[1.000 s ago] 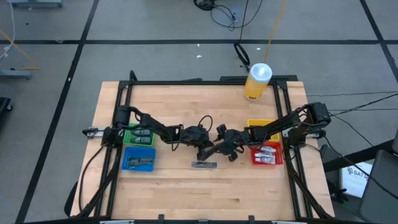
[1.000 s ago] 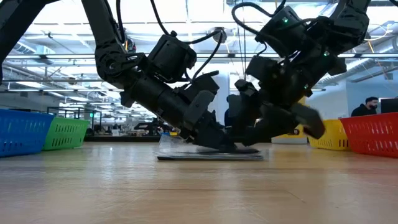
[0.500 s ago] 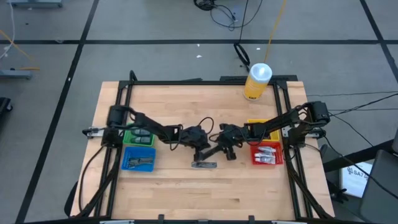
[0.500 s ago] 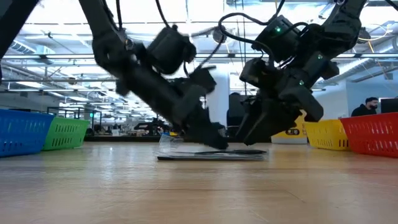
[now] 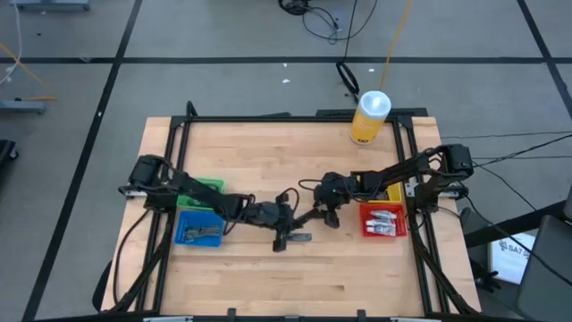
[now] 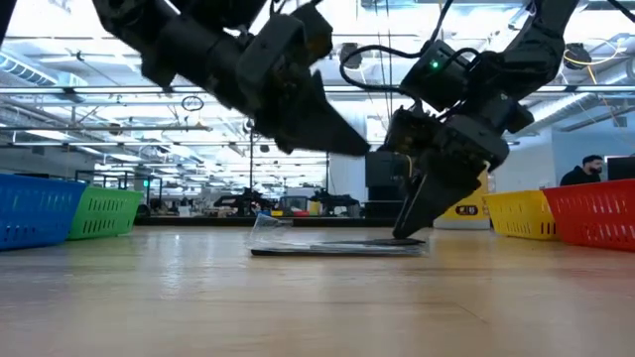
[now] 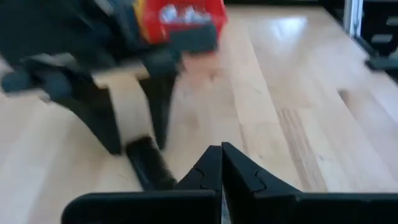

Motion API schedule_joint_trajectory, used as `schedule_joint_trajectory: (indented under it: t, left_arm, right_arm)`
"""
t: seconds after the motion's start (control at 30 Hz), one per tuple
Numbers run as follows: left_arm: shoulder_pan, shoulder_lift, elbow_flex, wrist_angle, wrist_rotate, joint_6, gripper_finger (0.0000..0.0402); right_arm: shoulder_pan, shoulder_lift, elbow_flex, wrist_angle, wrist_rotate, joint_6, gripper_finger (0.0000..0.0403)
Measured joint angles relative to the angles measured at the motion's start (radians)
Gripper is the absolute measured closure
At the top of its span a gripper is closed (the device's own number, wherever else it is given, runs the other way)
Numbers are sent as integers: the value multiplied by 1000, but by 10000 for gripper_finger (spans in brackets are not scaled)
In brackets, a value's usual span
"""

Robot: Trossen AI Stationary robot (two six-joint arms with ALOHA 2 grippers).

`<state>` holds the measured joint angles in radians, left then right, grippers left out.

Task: Pick & Place Travel size toiletries
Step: Put the black comb into the blue bin

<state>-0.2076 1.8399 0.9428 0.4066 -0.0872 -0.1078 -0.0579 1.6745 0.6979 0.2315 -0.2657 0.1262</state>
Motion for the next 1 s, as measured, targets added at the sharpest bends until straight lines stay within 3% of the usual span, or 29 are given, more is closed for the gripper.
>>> schedule_joint_trajectory:
  t: [0.17, 0.37, 0.73, 0.93, 1.0]
  left_arm:
    - [-12, 72, 5, 59, 0, -65, 398]
    - [5, 159, 5, 104, 7, -106, 396]
    - [118, 132, 5, -52, -133, -80, 400]
    - [78, 100, 6, 26, 104, -79, 400]
    - [55, 116, 7, 34, 129, -87, 399]
  right_arm:
    - [-9, -1, 0, -3, -73, 74, 172]
    - [-9, -1, 0, -4, -87, 150, 165]
    - [-9, -1, 0, -3, -106, 233, 165]
    - [-9, -1, 0, -4, -106, 233, 165]
    - [-9, -1, 0, -4, -106, 233, 165]
